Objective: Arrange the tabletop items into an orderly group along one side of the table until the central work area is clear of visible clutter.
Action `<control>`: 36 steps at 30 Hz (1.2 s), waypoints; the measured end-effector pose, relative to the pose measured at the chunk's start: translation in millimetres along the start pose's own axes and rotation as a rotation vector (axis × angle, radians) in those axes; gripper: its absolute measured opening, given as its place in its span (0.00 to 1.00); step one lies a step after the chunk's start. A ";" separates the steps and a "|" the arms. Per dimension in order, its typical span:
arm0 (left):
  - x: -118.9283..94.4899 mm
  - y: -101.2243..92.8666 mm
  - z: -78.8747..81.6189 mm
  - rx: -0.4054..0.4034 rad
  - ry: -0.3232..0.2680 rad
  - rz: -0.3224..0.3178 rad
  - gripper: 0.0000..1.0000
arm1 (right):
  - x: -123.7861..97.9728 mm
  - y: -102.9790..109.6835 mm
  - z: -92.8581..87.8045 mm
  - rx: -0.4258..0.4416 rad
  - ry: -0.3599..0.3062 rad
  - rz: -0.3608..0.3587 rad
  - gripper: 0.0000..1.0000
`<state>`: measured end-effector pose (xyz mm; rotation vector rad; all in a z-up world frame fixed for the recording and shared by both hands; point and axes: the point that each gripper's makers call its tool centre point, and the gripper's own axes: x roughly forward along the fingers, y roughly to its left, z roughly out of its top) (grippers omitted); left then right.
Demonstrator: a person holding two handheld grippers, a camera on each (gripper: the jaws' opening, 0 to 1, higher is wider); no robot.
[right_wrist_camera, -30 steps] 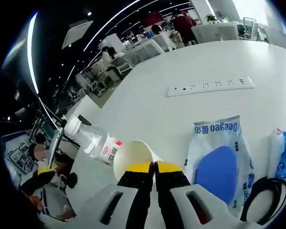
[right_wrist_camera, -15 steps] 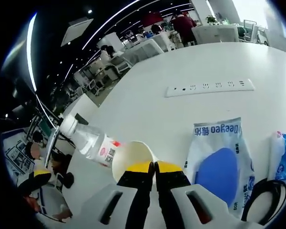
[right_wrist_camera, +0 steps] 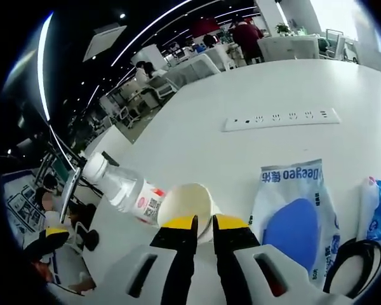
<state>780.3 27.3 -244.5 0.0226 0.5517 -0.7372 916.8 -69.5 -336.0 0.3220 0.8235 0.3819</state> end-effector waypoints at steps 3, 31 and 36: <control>-0.7 -0.9 0.6 0.000 -0.002 0.001 0.94 | -1.2 2.1 -1.6 0.005 0.002 0.005 0.07; 4.4 -23.6 7.7 0.000 -0.024 -0.017 0.94 | -62.1 -16.2 0.3 -0.128 -0.125 0.029 0.55; 7.6 -28.8 8.2 0.004 -0.024 -0.024 0.95 | -82.8 -22.9 -2.2 -0.192 -0.159 0.036 0.63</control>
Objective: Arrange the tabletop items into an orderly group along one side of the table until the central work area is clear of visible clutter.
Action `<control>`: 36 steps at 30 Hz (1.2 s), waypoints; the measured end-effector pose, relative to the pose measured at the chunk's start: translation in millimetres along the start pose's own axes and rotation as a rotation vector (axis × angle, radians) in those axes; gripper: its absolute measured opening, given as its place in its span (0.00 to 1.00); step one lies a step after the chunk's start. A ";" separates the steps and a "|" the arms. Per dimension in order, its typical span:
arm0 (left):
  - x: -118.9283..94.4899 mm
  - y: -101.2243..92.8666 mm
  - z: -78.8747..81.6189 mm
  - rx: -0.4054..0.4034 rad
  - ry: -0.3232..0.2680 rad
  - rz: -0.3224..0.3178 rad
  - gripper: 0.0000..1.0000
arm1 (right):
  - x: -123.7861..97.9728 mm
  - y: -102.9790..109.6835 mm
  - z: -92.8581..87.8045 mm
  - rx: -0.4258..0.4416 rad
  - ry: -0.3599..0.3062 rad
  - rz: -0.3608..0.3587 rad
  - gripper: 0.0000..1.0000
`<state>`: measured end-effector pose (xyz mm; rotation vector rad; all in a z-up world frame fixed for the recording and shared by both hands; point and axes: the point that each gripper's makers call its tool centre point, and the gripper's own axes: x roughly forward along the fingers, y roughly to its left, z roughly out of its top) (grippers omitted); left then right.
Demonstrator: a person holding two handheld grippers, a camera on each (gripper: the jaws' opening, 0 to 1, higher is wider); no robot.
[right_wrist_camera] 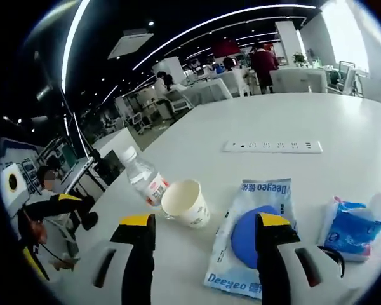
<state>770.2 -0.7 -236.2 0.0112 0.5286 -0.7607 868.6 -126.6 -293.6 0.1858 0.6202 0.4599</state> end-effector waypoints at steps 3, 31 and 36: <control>2.2 -2.5 0.2 0.002 0.001 -0.003 0.95 | -8.7 -2.8 -0.6 -0.022 -0.010 0.008 0.68; 12.9 -21.0 4.8 0.026 0.002 -0.028 0.99 | -127.7 -65.3 -13.6 -0.242 -0.084 -0.094 0.93; 13.4 -19.4 4.5 0.027 0.001 -0.029 1.00 | -149.2 -82.3 -20.2 -0.225 -0.086 -0.121 0.96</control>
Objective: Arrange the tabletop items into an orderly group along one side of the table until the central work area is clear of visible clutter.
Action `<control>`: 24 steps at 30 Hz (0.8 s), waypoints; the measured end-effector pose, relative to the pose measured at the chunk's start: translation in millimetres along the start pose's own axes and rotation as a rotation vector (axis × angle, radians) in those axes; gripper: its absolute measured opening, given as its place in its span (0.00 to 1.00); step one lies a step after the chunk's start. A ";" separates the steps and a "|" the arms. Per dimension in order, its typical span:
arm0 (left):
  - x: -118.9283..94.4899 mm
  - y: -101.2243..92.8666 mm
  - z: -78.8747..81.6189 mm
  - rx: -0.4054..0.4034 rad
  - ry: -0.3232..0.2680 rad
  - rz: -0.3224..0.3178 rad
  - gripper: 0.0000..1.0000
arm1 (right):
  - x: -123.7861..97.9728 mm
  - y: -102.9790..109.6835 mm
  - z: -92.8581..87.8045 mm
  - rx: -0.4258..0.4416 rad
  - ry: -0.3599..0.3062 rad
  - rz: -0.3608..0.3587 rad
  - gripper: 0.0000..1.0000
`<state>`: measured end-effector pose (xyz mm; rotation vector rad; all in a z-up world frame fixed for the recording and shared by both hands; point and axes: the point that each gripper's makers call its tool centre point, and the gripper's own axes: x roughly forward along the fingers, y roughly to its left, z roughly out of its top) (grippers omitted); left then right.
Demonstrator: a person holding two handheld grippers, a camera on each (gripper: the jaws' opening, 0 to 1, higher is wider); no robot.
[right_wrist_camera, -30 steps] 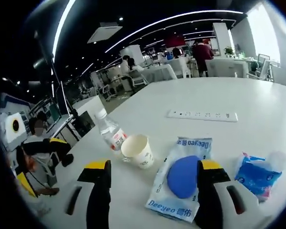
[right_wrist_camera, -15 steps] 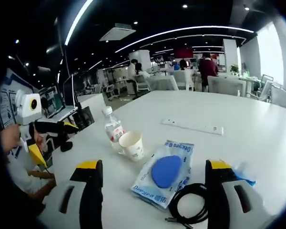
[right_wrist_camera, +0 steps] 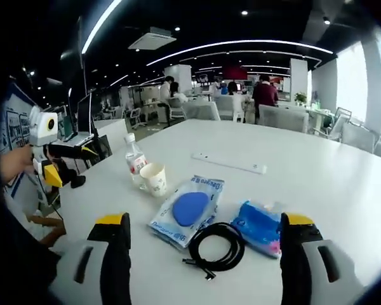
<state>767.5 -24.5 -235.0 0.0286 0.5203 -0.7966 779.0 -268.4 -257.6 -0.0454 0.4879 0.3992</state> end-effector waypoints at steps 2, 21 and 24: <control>0.3 0.0 1.3 0.003 -0.006 0.000 1.00 | -6.3 -6.8 -4.2 0.004 0.003 -0.013 0.97; 4.2 6.7 -1.2 0.010 -0.013 -0.010 1.00 | -45.4 -35.4 -21.9 0.014 0.016 -0.074 1.00; 4.9 5.3 -1.4 0.009 -0.009 -0.012 1.00 | -46.4 -36.6 -23.5 0.015 0.020 -0.075 0.99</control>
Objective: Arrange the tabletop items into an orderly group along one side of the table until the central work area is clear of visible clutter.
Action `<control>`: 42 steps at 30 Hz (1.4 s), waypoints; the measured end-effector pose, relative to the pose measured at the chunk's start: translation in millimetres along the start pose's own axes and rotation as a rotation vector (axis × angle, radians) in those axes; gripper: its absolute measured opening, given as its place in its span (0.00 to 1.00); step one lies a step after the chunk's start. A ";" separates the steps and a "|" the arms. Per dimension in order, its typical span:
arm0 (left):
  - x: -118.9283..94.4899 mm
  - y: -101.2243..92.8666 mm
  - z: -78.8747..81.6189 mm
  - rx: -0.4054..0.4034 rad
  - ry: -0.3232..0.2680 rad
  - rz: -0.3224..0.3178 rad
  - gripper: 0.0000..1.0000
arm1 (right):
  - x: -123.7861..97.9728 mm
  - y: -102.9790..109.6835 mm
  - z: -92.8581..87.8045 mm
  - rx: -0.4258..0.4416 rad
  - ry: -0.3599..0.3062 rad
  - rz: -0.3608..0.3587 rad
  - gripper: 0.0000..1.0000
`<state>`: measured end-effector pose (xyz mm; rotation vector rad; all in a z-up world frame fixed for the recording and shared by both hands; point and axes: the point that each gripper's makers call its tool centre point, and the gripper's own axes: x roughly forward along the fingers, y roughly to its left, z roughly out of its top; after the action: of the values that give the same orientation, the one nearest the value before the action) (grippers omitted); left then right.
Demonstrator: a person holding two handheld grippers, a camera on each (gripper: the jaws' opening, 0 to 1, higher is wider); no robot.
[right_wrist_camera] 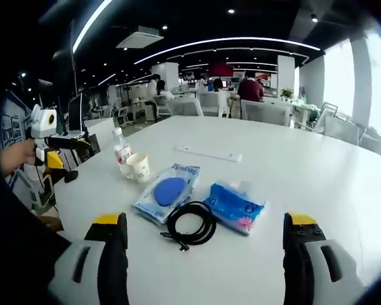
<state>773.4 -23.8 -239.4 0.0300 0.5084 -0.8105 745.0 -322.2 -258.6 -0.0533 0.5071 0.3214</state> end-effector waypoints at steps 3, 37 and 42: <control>1.7 -3.5 0.5 0.002 0.002 -0.003 1.00 | -0.3 -0.8 -0.9 0.004 0.002 -0.001 0.99; 81.8 -79.0 24.1 0.156 0.142 -0.233 0.76 | 18.5 7.3 -26.4 0.093 0.098 0.011 0.70; 98.8 -80.4 22.2 0.154 0.163 -0.249 0.71 | 25.1 8.8 -34.2 0.108 0.129 0.016 0.64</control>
<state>783.4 -152.2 -250.6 0.1787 0.6100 -1.0955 747.0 -311.1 -300.4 0.0352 0.6519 0.3070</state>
